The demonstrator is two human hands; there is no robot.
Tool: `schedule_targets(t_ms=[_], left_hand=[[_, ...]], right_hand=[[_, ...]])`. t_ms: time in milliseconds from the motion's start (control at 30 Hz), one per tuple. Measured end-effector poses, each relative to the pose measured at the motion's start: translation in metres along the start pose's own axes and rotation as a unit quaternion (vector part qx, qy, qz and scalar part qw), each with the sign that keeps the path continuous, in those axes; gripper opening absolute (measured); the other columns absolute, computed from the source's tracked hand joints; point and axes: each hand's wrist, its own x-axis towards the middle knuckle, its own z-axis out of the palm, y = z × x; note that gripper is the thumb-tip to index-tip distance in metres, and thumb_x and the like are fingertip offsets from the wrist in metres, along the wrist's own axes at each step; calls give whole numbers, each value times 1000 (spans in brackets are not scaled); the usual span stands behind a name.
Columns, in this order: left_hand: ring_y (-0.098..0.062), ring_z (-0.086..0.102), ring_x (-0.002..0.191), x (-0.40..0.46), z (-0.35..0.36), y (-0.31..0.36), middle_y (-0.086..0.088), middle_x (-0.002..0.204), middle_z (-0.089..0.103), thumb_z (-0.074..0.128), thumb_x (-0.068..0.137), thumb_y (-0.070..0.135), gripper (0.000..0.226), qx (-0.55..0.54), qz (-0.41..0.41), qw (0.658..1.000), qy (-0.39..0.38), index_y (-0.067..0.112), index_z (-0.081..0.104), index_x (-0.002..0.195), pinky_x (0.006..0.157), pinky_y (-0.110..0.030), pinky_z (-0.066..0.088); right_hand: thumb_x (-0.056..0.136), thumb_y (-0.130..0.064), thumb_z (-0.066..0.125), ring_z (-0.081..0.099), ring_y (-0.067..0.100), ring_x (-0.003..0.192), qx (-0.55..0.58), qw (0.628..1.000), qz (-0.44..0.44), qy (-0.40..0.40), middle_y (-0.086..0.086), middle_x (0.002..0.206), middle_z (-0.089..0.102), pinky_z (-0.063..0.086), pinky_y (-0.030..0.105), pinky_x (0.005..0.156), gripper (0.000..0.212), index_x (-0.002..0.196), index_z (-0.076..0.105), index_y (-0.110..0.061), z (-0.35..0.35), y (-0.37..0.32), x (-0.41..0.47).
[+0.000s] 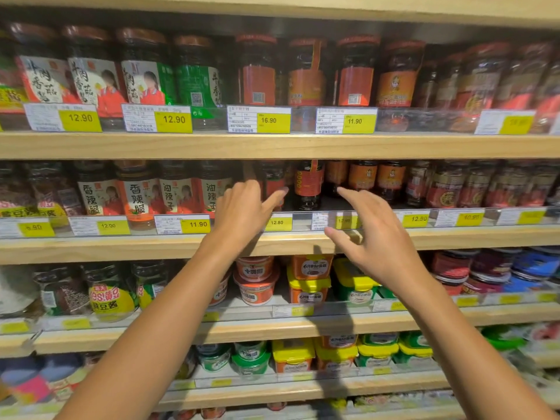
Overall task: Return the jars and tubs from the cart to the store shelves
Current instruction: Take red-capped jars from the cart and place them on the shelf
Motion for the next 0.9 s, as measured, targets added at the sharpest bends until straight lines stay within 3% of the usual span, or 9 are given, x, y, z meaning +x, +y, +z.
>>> schedule_targets(t_ms=[100,167,233,333,500,667,900], left_hand=[[-36,60,104,-21,2,-11,-15,111,62,42,89,74,71,-7,27,1000,7,7,49,113,73,-40,43],[-31,52,123,-35,3,-21,-12,133,53,43,88,74,86,-10,63,998,16,8,35,144,91,-42,46],[-26,40,137,-48,3,-30,-7,149,42,47,89,70,88,-36,116,992,29,15,25,154,109,-42,40],[-19,30,146,-69,6,-40,1,156,38,50,92,66,79,-54,187,981,20,20,31,154,118,-45,32],[-21,27,149,-99,17,-41,3,156,40,42,94,62,69,-38,263,964,-24,22,40,150,120,-52,26],[-28,25,150,-111,32,-35,0,154,43,47,94,57,66,-35,292,955,-44,19,45,148,120,-55,25],[-31,-4,155,-123,53,-10,6,162,29,46,94,54,59,-50,293,951,-81,24,49,145,119,-53,13]], right_hand=[[95,-61,52,24,16,150,-32,999,-20,-8,-6,158,37,24,39,123,72,155,33,-26,2,7,-18],[95,-62,50,22,17,151,-48,998,-25,-17,-5,160,34,21,38,123,72,155,33,-26,4,12,-29],[95,-62,50,21,19,152,-58,998,-26,-28,-4,160,33,20,39,124,72,154,34,-26,6,14,-37],[96,-62,48,18,20,153,-74,996,-27,-50,-3,161,30,17,39,124,71,155,32,-27,10,18,-49],[96,-65,42,13,22,155,-89,992,-34,-81,-1,164,25,26,50,121,71,155,33,-26,16,23,-67],[98,-59,47,9,19,155,-89,991,-29,-93,-2,166,19,23,47,123,70,156,33,-21,12,28,-88],[99,-57,50,11,17,155,-111,988,12,-110,-3,165,22,25,47,122,69,156,33,-22,-10,46,-124]])
